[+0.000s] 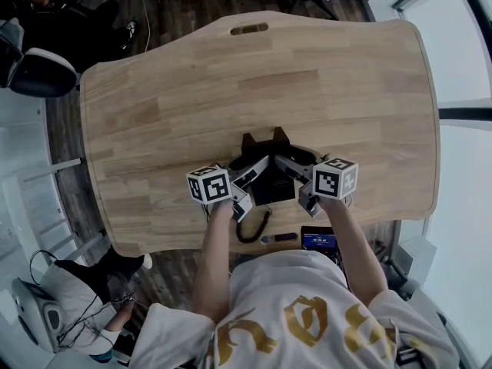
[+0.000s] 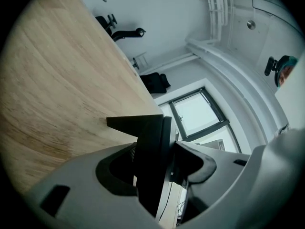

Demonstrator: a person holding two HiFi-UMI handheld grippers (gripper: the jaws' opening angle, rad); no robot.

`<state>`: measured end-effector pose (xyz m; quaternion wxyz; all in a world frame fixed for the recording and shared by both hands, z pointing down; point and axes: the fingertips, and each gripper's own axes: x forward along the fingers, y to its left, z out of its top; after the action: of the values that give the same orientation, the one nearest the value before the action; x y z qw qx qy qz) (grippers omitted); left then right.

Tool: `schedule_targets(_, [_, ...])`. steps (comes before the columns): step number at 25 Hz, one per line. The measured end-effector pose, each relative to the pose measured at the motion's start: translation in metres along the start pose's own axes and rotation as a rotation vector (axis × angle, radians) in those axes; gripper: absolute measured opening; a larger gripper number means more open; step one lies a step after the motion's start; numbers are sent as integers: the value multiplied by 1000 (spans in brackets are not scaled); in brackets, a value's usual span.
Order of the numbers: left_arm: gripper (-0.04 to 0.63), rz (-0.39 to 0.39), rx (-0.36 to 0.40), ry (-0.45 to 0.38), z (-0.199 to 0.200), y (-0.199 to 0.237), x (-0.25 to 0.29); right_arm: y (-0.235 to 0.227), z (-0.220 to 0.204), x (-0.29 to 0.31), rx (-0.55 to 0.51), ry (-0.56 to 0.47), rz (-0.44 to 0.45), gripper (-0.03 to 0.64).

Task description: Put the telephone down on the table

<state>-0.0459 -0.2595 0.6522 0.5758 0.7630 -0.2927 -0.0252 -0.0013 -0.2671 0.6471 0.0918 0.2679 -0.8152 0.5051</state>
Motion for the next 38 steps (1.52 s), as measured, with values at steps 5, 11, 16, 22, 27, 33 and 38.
schedule_targets(5, [235,-33,-38,10,5,2,3,-1,5,4,-11,-1,-1,209])
schedule_targets(11, [248,-21,-79,19,3,4,4,-1,5,3,-11,10,-5,210])
schedule_targets(16, [272,13,-86,14,4,12,4,-3,7,6,-5,22,-19,210])
schedule_targets(22, [285,89,-57,23,7,11,0,-2,9,7,-55,50,-59,213])
schedule_targets(27, [285,198,18,31,12,8,-5,2,13,5,-199,72,-148,213])
schedule_targets(33, [284,309,86,2,17,1,-7,10,18,-10,-300,32,-229,210])
schedule_targets(38, [296,300,93,-81,19,-16,-24,22,20,-37,-292,-32,-244,210])
